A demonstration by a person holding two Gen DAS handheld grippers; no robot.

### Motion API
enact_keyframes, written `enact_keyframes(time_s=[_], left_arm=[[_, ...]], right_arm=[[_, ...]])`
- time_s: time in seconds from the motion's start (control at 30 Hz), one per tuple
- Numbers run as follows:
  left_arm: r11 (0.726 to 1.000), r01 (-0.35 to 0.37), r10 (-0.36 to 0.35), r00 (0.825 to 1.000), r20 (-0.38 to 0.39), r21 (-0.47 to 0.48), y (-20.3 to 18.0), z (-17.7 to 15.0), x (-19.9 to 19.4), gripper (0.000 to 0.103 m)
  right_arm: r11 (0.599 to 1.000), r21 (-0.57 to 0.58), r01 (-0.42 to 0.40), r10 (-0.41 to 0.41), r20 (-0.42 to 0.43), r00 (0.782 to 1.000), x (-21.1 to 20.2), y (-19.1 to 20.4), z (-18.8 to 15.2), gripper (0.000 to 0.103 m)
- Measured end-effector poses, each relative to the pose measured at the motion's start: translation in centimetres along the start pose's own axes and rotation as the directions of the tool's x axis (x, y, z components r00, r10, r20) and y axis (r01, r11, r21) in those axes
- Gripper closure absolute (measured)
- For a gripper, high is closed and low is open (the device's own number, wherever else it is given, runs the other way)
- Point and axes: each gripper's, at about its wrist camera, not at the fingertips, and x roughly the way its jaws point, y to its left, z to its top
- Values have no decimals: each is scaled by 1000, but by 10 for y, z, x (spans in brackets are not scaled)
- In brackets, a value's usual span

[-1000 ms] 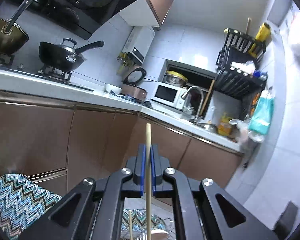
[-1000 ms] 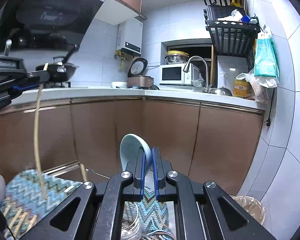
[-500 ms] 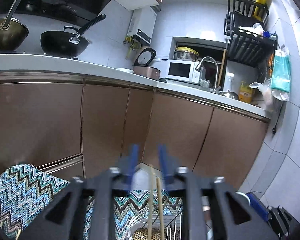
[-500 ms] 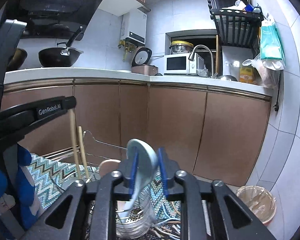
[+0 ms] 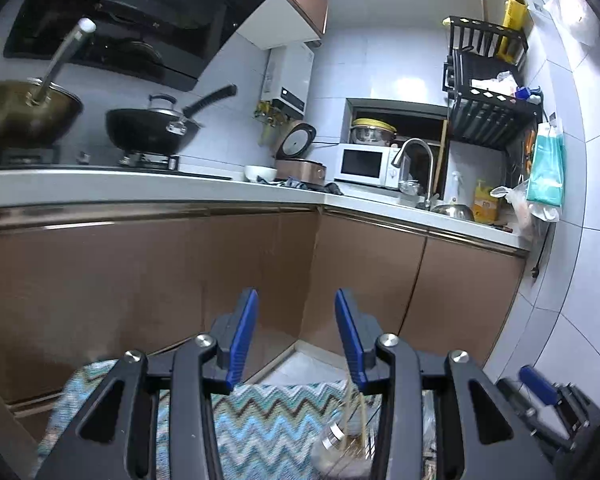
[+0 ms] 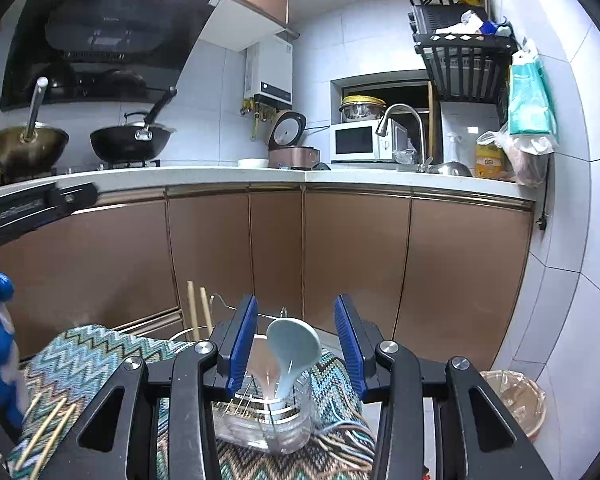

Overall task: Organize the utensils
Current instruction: 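Withdraw both tools from the holder back over the cloth, then grasp another white spoon with the right tool while the left tool grasps a chopstick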

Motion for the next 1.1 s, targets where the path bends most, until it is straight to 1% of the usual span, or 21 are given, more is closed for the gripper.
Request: enact_keyframes(time_s=[0.03,0.17,0.2,0.23,0.3,0.37,0.47,0.6,0.67,0.73,0.87,0.93,0.97,1.0,1.03,1.07,1.1], left_arm=[[1000,-4,4,1000,-8,-6,6,4,-8,52],[999,-12,12,1000,-15,-31,36,23,-51,49],[999,-16,15,1000,-18,-36,43,26,-62,46],[999,-21,20,1000,-25,-41,49,28,-70,39],[998,-36,35,999,-39,-49,64,31,-92,35],[997,-54,51,997,-52,-48,77,30,-109,35],[995,-77,71,994,-89,-64,98,25,-130,34],[991,-93,77,983,-167,-92,128,12,-154,34],[990,-96,72,973,-218,-102,141,3,-162,34],[990,-95,62,959,-276,-107,153,-9,-167,34],[990,-62,10,922,-386,-124,165,-32,-162,34],[990,-41,-24,892,-451,-133,168,-48,-153,35],[990,-33,-34,883,-468,-134,168,-53,-150,35],[991,-24,-46,866,-499,-133,168,-62,-143,35],[991,-18,-55,854,-517,-135,166,-66,-136,35],[990,-8,-70,838,-541,-140,165,-73,-129,35],[990,-2,-79,828,-555,-144,161,-78,-124,35]], right_arm=[[1000,8,-2,2,3,1000,-8,-1,2,65],[999,42,-15,15,11,1000,-47,-8,12,65],[998,51,-21,20,11,1000,-57,-10,14,65],[998,59,-28,27,11,1000,-64,-11,17,65],[996,76,-46,46,12,999,-83,-12,19,65],[994,93,-64,63,14,998,-98,-12,20,65],[988,109,-111,111,10,994,-120,-7,21,65],[976,114,-187,191,-29,981,-136,8,17,65],[969,117,-218,224,-44,974,-141,16,13,65],[957,128,-262,272,-64,960,-143,25,10,65],[930,146,-337,354,-118,928,-135,43,2,65],[920,153,-361,383,-149,912,-128,51,-2,65],[915,156,-372,396,-166,903,-125,55,-5,65],[906,161,-392,418,-198,887,-118,61,-10,65],[900,165,-402,431,-221,875,-115,64,-14,65],[891,173,-420,452,-252,856,-109,69,-20,65],[884,182,-431,467,-277,840,-105,71,-27,65]])
